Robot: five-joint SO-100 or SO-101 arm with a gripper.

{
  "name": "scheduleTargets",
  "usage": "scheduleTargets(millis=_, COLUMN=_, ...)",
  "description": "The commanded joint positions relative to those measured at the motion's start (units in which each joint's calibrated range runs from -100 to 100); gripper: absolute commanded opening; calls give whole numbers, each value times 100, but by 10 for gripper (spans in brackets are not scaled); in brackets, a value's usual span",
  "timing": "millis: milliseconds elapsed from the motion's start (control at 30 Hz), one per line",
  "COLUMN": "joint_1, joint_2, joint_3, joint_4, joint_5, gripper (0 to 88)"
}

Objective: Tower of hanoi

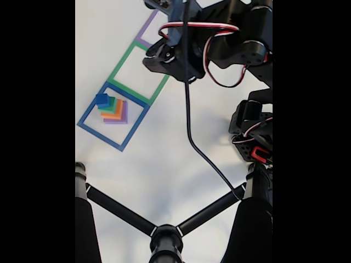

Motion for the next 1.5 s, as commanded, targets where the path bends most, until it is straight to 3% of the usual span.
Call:
scheduleTargets(millis=0, joint_1=392, joint_2=-1193, joint_3=1529, joint_4=-768, joint_5=-2084, gripper=0)
scheduleTargets(millis=33, joint_1=437, joint_2=-1457, joint_3=1947, joint_4=-1003, joint_5=-2929, gripper=0)
scheduleTargets(millis=100, joint_1=483, joint_2=-1946, joint_3=2619, joint_4=-1400, joint_5=-4179, gripper=0)
scheduleTargets(millis=133, joint_1=483, joint_2=-2226, joint_3=3001, joint_4=-1634, joint_5=-5576, gripper=0)
scheduleTargets(millis=200, joint_1=483, joint_2=-2731, joint_3=3828, joint_4=-2322, joint_5=-8830, gripper=0)
scheduleTargets(millis=233, joint_1=491, joint_2=-2947, joint_3=4373, joint_4=-2662, joint_5=-9767, gripper=0)
scheduleTargets(millis=300, joint_1=575, joint_2=-3484, joint_3=5582, joint_4=-3480, joint_5=-11164, gripper=0)
scheduleTargets(millis=367, joint_1=620, joint_2=-3869, joint_3=6445, joint_4=-4030, joint_5=-12139, gripper=0)
scheduleTargets(millis=467, joint_1=689, joint_2=-4077, joint_3=6790, joint_4=-3650, joint_5=-14069, gripper=0)
scheduleTargets(millis=533, joint_1=758, joint_2=-4382, joint_3=7099, joint_4=-3423, joint_5=-15025, gripper=0)
scheduleTargets(millis=600, joint_1=910, joint_2=-4646, joint_3=7354, joint_4=-3091, joint_5=-15613, gripper=0)
scheduleTargets(millis=833, joint_1=1505, joint_2=-4975, joint_3=7663, joint_4=-1910, joint_5=-16881, gripper=0)
scheduleTargets(millis=1000, joint_1=1749, joint_2=-5552, joint_3=8426, joint_4=-1748, joint_5=-17304, gripper=0)
scheduleTargets(millis=1133, joint_1=1673, joint_2=-5872, joint_3=8753, joint_4=-1659, joint_5=-17948, gripper=0)
scheduleTargets(millis=1467, joint_1=1764, joint_2=-5928, joint_3=9289, joint_4=-1999, joint_5=-17984, gripper=0)
